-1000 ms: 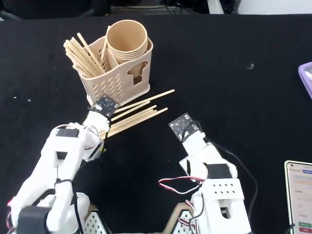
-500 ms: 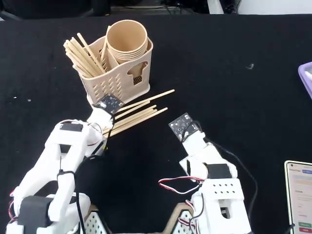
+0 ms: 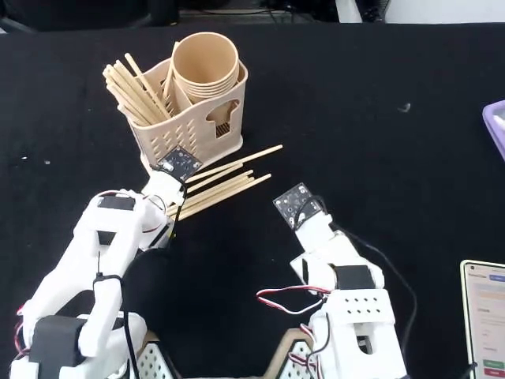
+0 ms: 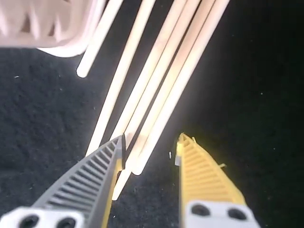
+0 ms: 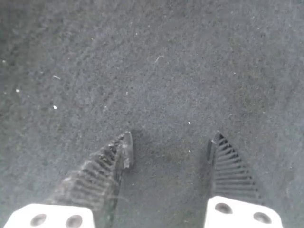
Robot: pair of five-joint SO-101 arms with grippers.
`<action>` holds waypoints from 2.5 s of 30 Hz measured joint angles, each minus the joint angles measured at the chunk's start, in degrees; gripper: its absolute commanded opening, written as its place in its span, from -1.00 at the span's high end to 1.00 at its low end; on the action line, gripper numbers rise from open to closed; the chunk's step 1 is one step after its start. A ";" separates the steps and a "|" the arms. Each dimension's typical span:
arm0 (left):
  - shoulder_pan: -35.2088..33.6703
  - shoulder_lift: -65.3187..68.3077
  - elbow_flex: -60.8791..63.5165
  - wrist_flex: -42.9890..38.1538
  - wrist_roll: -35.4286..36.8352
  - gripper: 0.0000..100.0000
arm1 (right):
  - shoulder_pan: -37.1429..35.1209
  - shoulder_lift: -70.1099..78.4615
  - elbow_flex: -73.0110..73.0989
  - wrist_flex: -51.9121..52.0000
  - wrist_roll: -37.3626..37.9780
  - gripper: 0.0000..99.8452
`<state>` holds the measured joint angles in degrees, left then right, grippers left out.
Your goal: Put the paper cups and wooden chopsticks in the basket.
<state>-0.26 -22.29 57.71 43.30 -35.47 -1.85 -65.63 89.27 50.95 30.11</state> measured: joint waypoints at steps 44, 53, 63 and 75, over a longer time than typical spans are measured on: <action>0.44 6.07 -7.56 6.42 -3.34 0.65 | 0.00 0.00 0.00 0.00 0.00 0.49; 0.44 7.38 -8.62 6.42 -3.16 0.65 | 0.00 0.00 0.00 0.00 0.00 0.49; 0.26 16.00 -13.54 5.19 -2.99 0.65 | 0.00 0.00 0.00 0.00 0.00 0.49; 0.35 16.97 -14.51 5.27 -2.99 0.65 | 0.00 0.00 0.00 0.00 0.00 0.49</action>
<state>0.09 -5.32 43.21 48.57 -38.46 -1.85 -65.63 89.27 50.95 30.11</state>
